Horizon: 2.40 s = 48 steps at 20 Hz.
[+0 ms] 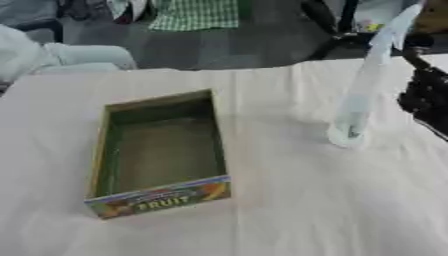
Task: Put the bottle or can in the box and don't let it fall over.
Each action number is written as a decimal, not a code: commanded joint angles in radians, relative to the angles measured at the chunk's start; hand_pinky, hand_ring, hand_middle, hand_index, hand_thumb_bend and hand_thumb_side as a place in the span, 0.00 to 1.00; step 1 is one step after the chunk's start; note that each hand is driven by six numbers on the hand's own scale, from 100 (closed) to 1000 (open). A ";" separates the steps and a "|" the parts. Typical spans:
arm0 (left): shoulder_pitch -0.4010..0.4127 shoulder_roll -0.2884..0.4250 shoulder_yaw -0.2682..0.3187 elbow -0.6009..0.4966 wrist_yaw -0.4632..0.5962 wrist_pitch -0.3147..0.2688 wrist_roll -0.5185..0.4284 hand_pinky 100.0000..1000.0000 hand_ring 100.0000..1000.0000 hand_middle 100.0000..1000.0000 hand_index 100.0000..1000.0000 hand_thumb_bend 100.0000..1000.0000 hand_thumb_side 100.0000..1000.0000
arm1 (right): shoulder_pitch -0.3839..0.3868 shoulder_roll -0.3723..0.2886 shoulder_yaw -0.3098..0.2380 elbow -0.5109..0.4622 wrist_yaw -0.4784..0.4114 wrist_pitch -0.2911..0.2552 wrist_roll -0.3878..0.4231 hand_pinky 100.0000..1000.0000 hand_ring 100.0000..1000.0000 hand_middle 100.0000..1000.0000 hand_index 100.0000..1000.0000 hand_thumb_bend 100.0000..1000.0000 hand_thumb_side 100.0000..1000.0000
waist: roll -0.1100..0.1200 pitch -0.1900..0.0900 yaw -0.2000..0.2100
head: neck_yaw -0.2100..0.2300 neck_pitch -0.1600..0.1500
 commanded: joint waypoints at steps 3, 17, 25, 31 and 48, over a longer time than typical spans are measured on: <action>-0.008 0.021 0.004 -0.019 0.004 -0.001 -0.004 0.72 0.91 0.78 0.73 0.71 0.57 | -0.021 -0.018 -0.004 0.004 -0.003 0.009 0.005 0.00 0.00 0.06 1.00 0.00 0.83 | -0.001 -0.012 0.004 | -0.003 -0.016; -0.009 0.019 0.003 -0.019 0.005 -0.001 -0.006 0.72 0.91 0.78 0.73 0.71 0.57 | -0.043 -0.016 -0.001 0.016 -0.018 0.024 0.013 0.00 0.00 0.06 0.99 0.00 0.83 | -0.002 -0.006 0.008 | -0.004 -0.020; -0.011 0.018 0.002 -0.019 0.005 0.000 -0.006 0.72 0.91 0.78 0.73 0.71 0.57 | -0.055 -0.013 0.004 0.012 -0.035 0.030 0.016 0.00 0.00 0.06 0.99 0.00 0.83 | -0.004 -0.004 0.011 | -0.003 -0.021; -0.011 0.017 0.002 -0.019 0.005 0.000 -0.006 0.72 0.91 0.78 0.73 0.71 0.57 | -0.059 -0.008 0.009 -0.003 -0.052 0.036 0.017 0.00 0.00 0.06 0.99 0.00 0.82 | -0.005 -0.003 0.013 | -0.003 -0.021; -0.012 0.016 0.000 -0.019 0.007 0.002 -0.007 0.72 0.92 0.79 0.73 0.70 0.57 | -0.101 -0.019 0.019 -0.009 -0.077 0.035 0.024 0.00 0.00 0.07 0.98 0.00 0.81 | -0.007 0.000 0.017 | -0.006 -0.026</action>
